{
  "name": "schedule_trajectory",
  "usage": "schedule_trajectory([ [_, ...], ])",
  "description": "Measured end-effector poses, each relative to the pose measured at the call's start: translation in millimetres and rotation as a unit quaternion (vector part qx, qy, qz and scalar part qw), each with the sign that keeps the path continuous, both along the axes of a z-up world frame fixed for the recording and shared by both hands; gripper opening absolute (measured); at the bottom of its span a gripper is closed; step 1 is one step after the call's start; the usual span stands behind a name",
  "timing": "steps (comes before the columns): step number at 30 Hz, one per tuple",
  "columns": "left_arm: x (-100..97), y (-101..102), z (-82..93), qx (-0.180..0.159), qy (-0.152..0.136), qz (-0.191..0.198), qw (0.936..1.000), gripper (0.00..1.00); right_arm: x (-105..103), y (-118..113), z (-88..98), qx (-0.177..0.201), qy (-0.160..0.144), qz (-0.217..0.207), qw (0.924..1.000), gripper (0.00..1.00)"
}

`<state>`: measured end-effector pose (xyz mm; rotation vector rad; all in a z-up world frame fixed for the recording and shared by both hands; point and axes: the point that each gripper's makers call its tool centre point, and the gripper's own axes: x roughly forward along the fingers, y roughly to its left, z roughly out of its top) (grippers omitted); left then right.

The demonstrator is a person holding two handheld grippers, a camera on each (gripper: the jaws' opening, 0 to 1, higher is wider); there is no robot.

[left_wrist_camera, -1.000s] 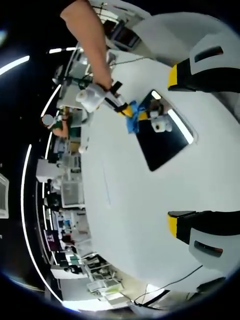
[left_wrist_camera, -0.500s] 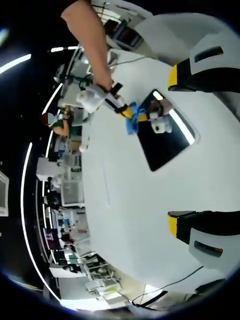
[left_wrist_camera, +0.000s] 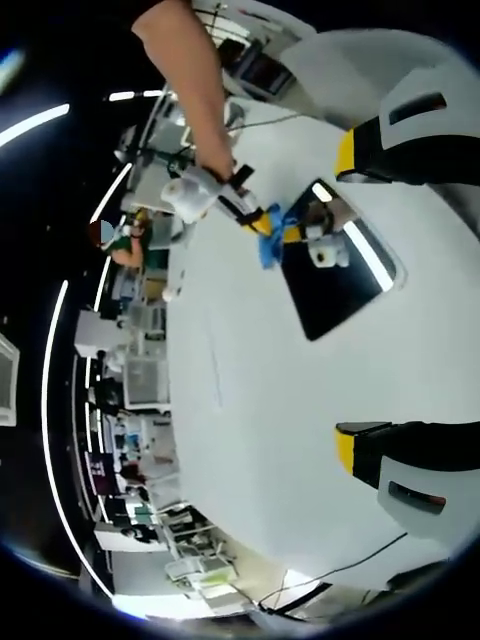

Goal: Wipe the mirror surface with the cleaning cloth until all visible marks leave the cleaned area.

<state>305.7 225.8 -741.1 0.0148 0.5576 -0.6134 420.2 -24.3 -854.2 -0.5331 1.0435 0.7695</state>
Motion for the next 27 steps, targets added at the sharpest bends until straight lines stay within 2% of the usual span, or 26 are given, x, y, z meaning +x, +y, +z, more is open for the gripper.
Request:
schedule_trajectory([
  [3, 0.2, -0.2, 0.8, 0.001, 0.0, -0.002, 1.0, 1.0, 3.7, -1.0, 3.5, 0.0, -0.003, -0.011, 0.9999, 0.03],
  [4, 0.9, 0.0, 1.8, -0.001, -0.002, -0.001, 1.0, 1.0, 5.9, -0.1, 7.0, 0.007, -0.008, -0.017, 0.9998, 0.03],
  [5, 1.5, 0.1, 2.8, -0.002, -0.003, -0.001, 1.0, 1.0, 6.6, 4.8, 14.8, 0.03, -0.004, -0.028, 0.9991, 0.03],
  [7, 1.6, -0.4, 5.5, -0.006, -0.006, -0.001, 1.0, 1.0, 14.5, -0.2, 26.5, 0.025, -0.02, -0.024, 0.9992, 0.03],
  [11, 3.8, 0.7, 6.6, -0.004, -0.009, 0.0, 1.0, 1.0, 25.7, -9.2, 47.6, 0.038, -0.032, -0.04, 0.9979, 0.04],
  [15, 8.4, 4.1, 6.3, 0.002, -0.016, 0.007, 0.9998, 1.0, 28.6, -28.5, 55.0, 0.044, -0.023, -0.06, 0.997, 0.04],
  [20, 13.7, 6.2, 6.9, 0.002, -0.019, 0.01, 0.9998, 1.0, 22.5, -59.2, 47.4, 0.034, -0.015, -0.085, 0.9957, 0.04],
  [22, 19.0, 9.0, 11.3, 0.006, -0.037, 0.018, 0.9991, 1.0, 16.2, -73.7, 38.0, 0.024, -0.007, -0.097, 0.995, 0.04],
  [24, 19.9, 8.5, 14.2, -0.003, -0.037, 0.021, 0.9991, 1.0, 7.5, -83.9, 28.5, 0.019, 0.001, -0.106, 0.9942, 0.04],
  [27, 21.2, 8.2, 11.5, 0.015, -0.038, 0.018, 0.999, 1.0, -3.4, -97.2, 13.3, 0.003, 0.008, -0.116, 0.9932, 0.04],
])
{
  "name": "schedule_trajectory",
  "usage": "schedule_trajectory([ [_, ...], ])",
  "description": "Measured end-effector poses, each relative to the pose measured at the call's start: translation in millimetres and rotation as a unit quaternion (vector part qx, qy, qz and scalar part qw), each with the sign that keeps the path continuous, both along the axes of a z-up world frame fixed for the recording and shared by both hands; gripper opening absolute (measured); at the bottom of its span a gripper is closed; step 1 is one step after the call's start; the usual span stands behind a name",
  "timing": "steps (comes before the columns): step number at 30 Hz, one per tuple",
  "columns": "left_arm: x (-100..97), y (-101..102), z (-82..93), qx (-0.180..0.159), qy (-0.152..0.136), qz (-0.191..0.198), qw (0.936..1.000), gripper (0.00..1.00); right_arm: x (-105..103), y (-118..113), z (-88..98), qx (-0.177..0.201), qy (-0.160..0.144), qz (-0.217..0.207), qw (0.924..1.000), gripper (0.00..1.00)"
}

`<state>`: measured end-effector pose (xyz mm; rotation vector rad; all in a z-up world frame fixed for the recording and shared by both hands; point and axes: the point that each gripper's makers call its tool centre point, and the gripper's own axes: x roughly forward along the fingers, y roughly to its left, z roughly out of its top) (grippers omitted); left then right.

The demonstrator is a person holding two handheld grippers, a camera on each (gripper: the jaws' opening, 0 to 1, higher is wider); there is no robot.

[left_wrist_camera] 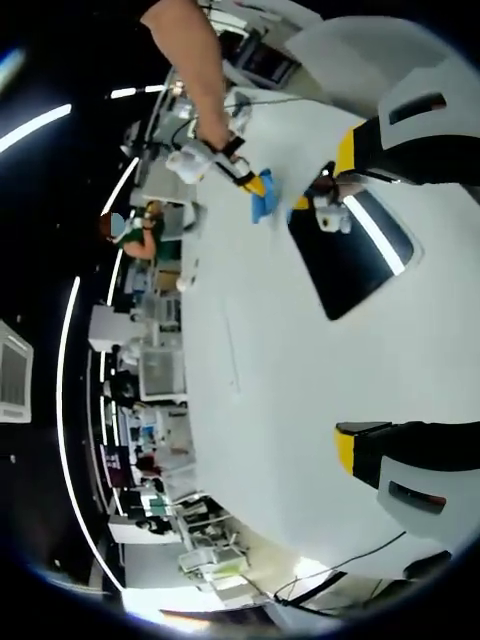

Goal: Wipe the mirror surface with the cleaning cloth until all visible marks leave the cleaned area.

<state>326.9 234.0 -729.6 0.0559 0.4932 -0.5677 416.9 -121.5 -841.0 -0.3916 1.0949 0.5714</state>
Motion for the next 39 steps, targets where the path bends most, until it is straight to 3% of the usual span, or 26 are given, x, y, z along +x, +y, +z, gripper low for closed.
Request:
schedule_trajectory([
  [5, -1.1, -3.7, 0.6, -0.003, 0.005, -0.004, 1.0, 1.0, -11.0, -16.2, -21.4, -0.009, 0.01, -0.02, 0.9997, 0.04],
  [18, -11.1, -9.6, -4.1, -0.017, 0.019, 0.003, 0.9997, 1.0, -10.8, -12.1, -21.4, -0.017, -0.014, 0.012, 0.9997, 0.08],
  [21, -12.2, -12.3, -2.5, -0.017, 0.016, 0.001, 0.9997, 1.0, -13.2, -8.0, -14.9, 0.012, -0.018, 0.003, 0.9998, 0.2],
  [26, -14.0, -14.0, 0.8, -0.009, 0.015, -0.005, 0.9998, 1.0, -9.4, -1.8, 16.1, 0.046, -0.081, 0.034, 0.9951, 0.41],
  [30, -14.0, -12.5, 6.5, -0.011, 0.008, -0.011, 0.9999, 1.0, -11.3, -3.8, 43.4, 0.08, -0.132, 0.024, 0.9878, 0.59],
  [33, -14.0, -11.3, 10.2, -0.01, -0.003, -0.016, 0.9998, 1.0, -25.0, -9.2, 44.7, 0.094, -0.136, 0.026, 0.986, 0.63],
  [34, -12.0, -6.2, 5.9, 0.006, -0.006, -0.008, 0.9999, 1.0, -31.0, -11.9, 44.0, 0.094, -0.137, 0.026, 0.9857, 0.65],
  [35, -16.0, -3.2, -2.2, 0.021, 0.011, -0.01, 0.9997, 1.0, -34.7, -14.3, 43.8, 0.09, -0.143, 0.029, 0.9852, 0.69],
  [39, -19.0, -2.3, -10.3, 0.01, 0.014, -0.005, 0.9998, 1.0, -52.4, -19.4, 48.6, 0.104, -0.162, 0.023, 0.981, 0.81],
])
